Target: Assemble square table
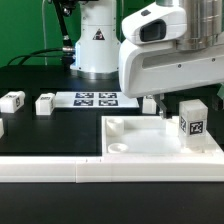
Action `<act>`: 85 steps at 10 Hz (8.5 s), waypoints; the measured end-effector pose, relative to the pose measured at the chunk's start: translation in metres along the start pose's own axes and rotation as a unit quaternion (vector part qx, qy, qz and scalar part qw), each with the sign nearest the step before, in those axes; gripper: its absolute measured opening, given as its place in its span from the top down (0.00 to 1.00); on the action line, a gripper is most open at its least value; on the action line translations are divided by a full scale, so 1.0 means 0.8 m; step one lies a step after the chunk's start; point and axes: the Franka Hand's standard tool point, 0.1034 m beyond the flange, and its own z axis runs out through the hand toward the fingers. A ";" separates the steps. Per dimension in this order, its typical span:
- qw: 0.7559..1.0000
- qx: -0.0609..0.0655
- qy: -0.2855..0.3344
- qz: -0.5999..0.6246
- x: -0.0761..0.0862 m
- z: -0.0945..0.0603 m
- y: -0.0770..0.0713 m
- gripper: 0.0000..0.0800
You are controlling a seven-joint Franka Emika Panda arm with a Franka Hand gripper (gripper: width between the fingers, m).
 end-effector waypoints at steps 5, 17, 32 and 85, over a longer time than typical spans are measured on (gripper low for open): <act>1.000 0.000 0.000 0.014 0.000 0.000 0.002 0.64; 0.848 0.022 0.040 0.529 -0.004 0.003 -0.008 0.63; 0.990 0.007 0.047 0.134 -0.003 0.006 -0.007 0.19; 0.979 -0.049 0.024 -0.197 -0.005 0.007 0.004 0.64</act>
Offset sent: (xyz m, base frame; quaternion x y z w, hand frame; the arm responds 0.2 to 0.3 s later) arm 0.0000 0.0000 0.0000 0.0000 0.0000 0.0000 1.0000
